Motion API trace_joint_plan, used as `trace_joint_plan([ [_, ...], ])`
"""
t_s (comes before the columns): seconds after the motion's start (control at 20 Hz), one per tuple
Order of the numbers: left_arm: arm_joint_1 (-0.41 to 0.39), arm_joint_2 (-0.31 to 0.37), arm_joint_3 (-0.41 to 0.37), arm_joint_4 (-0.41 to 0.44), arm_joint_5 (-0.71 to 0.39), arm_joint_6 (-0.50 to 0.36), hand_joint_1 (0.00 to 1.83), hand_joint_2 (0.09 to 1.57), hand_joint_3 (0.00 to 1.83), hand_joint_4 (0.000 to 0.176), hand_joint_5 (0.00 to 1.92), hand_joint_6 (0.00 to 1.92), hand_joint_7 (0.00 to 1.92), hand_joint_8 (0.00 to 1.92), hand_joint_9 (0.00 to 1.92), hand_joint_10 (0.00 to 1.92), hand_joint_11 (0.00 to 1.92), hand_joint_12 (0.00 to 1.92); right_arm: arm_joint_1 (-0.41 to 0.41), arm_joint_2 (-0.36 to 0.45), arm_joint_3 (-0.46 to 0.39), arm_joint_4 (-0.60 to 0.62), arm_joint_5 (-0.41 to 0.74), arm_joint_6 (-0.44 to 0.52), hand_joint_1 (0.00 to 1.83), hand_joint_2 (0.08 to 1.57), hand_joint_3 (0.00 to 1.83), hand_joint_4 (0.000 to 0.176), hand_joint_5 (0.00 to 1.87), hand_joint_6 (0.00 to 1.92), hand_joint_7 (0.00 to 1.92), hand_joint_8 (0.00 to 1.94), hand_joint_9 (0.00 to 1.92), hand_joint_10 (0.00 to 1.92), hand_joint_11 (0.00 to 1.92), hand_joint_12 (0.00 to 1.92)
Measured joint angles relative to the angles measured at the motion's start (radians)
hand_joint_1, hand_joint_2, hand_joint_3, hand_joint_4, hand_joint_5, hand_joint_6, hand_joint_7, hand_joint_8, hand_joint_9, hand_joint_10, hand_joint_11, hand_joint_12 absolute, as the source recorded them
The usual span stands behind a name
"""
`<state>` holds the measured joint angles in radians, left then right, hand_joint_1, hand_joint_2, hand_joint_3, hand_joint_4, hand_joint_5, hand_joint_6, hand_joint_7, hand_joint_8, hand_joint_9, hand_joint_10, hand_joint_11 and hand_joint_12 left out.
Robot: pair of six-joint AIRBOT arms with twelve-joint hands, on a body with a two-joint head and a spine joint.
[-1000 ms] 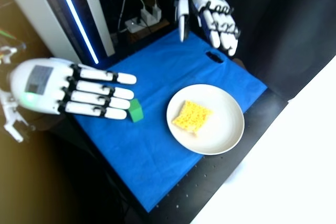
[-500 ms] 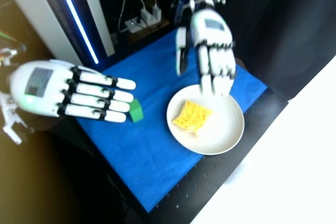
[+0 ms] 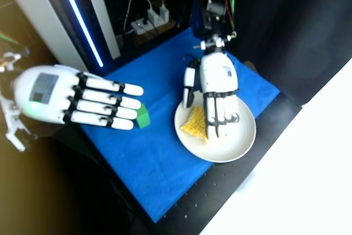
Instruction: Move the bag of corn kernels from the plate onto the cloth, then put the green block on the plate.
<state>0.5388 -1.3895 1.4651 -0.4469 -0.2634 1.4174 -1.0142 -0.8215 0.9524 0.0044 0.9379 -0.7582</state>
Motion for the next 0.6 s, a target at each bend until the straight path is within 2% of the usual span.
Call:
trace_joint_plan([
  [0.05, 0.0, -0.003, 0.01, -0.013, -0.002, -0.001, 1.09, 1.32, 0.0, 0.0, 0.46, 0.04, 0.35, 0.01, 0.4, 0.58, 0.22, 1.5, 0.0, 0.0, 0.0, -0.001, 0.0, 0.001, 0.53, 1.31, 0.0, 0.036, 0.0, 0.0, 0.0, 0.0, 0.0, 0.0, 0.0, 0.0],
  [0.1, -0.001, -0.004, 0.016, -0.024, -0.007, -0.001, 1.2, 1.31, 0.0, 0.0, 0.5, 0.04, 0.39, 0.02, 0.41, 1.02, 0.37, 1.57, 0.0, 0.0, 0.0, -0.001, 0.0, 0.001, 0.52, 1.31, 0.0, 0.03, 0.0, 0.0, 0.0, 0.0, 0.0, 0.0, 0.0, 0.0],
  [0.15, -0.002, -0.004, 0.023, -0.026, -0.018, -0.003, 1.51, 1.28, 0.0, 0.0, 0.54, 0.05, 0.43, 0.03, 0.49, 1.57, 0.4, 1.65, 0.0, 0.0, 0.0, -0.001, 0.0, 0.002, 0.49, 1.31, 0.0, 0.046, 0.0, 0.0, 0.0, 0.0, 0.0, 0.0, 0.0, 0.0],
  [0.2, -0.006, -0.004, 0.029, -0.03, -0.02, -0.004, 1.57, 1.29, 0.0, 0.0, 0.57, 0.06, 0.45, 0.04, 0.47, 1.72, 0.36, 1.64, 0.0, 0.0, 0.0, 0.0, 0.0, 0.001, 0.41, 1.33, 0.01, 0.061, 0.0, 0.0, 0.0, 0.0, 0.0, 0.0, 0.0, 0.0],
  [0.3, -0.019, -0.005, 0.037, -0.039, -0.012, -0.006, 1.59, 1.27, 0.0, 0.0, 0.59, 0.08, 0.48, 0.06, 0.52, 1.7, 0.37, 1.64, -0.001, 0.0, 0.0, 0.0, 0.0, 0.002, 0.39, 1.33, 0.01, 0.056, 0.0, 0.0, 0.0, 0.0, 0.0, 0.0, 0.0, 0.0],
  [0.4, -0.023, -0.003, 0.034, -0.039, -0.01, -0.006, 1.6, 1.24, 0.0, 0.0, 0.6, 0.1, 0.5, 0.08, 0.56, 1.66, 0.3, 1.67, -0.001, 0.0, 0.0, -0.001, 0.0, 0.002, 0.39, 1.33, 0.0, 0.05, 0.0, 0.0, 0.0, 0.0, 0.0, 0.0, 0.0, 0.0],
  [0.45, -0.027, 0.005, 0.02, -0.032, -0.01, -0.004, 1.59, 1.26, 0.0, 0.0, 0.56, 0.23, 0.45, 0.16, 0.54, 1.68, 0.27, 1.69, -0.007, 0.0, 0.0, 0.0, 0.004, 0.002, 0.38, 1.34, 0.01, 0.06, 0.0, 0.0, 0.0, 0.0, 0.0, 0.0, 0.0, 0.0],
  [0.55, -0.034, 0.038, -0.029, -0.012, -0.026, -0.002, 1.59, 1.24, 0.0, 0.0, 0.51, 0.35, 0.36, 0.42, 0.56, 1.66, 0.23, 1.69, -0.007, 0.0, 0.0, 0.0, -0.002, 0.003, 0.43, 1.33, 0.0, 0.058, 0.0, 0.0, 0.0, 0.0, 0.0, 0.0, 0.0, 0.0],
  [0.6, -0.034, 0.066, -0.066, 0.001, -0.056, -0.003, 1.59, 1.27, 0.0, 0.0, 0.45, 0.43, 0.3, 0.48, 0.52, 1.71, 0.24, 1.74, -0.007, 0.0, 0.0, 0.0, 0.0, 0.006, 0.42, 1.33, 0.0, 0.053, 0.0, 0.0, 0.0, 0.0, 0.0, 0.0, 0.0, 0.0],
])
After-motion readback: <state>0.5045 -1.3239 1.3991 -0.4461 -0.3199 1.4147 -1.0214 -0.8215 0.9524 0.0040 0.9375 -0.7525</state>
